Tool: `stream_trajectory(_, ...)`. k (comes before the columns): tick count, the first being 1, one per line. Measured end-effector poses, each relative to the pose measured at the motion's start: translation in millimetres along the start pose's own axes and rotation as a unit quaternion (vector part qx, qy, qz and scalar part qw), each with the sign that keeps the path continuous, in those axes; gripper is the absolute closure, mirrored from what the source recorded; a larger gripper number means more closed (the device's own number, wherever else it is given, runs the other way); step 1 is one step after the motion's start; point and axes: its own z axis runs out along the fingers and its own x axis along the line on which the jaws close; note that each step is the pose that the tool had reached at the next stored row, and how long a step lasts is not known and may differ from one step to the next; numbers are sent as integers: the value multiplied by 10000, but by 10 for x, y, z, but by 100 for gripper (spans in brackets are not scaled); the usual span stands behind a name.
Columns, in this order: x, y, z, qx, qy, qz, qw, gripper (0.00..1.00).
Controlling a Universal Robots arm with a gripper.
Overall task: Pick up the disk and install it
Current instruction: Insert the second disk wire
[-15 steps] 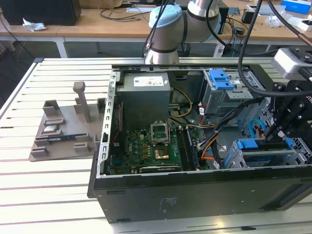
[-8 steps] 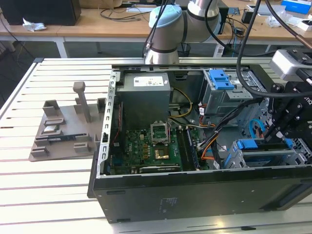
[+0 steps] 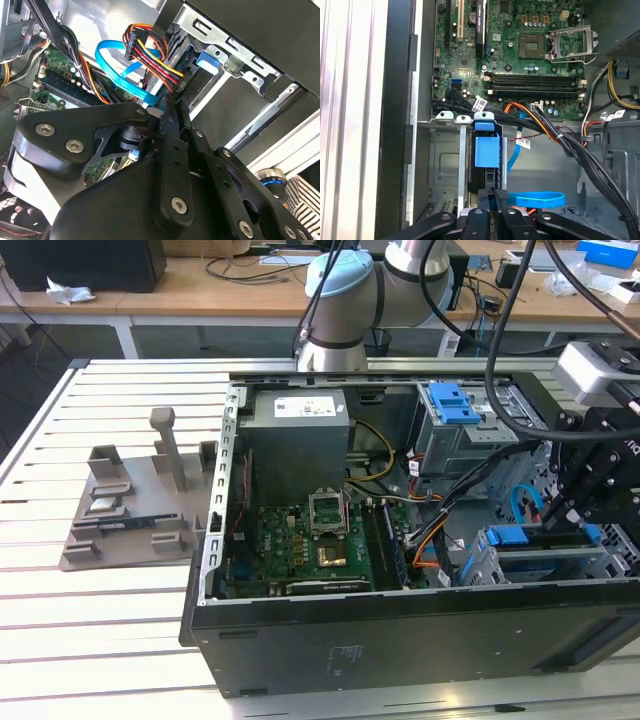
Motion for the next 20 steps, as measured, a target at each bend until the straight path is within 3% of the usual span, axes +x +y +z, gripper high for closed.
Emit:
stream_trajectory(15, -2, -8, 28, -10, -28, -28, 10000, 84)
stream_trajectory(20, -1, -5, -5, -10, -32, -31, 10000, 84)
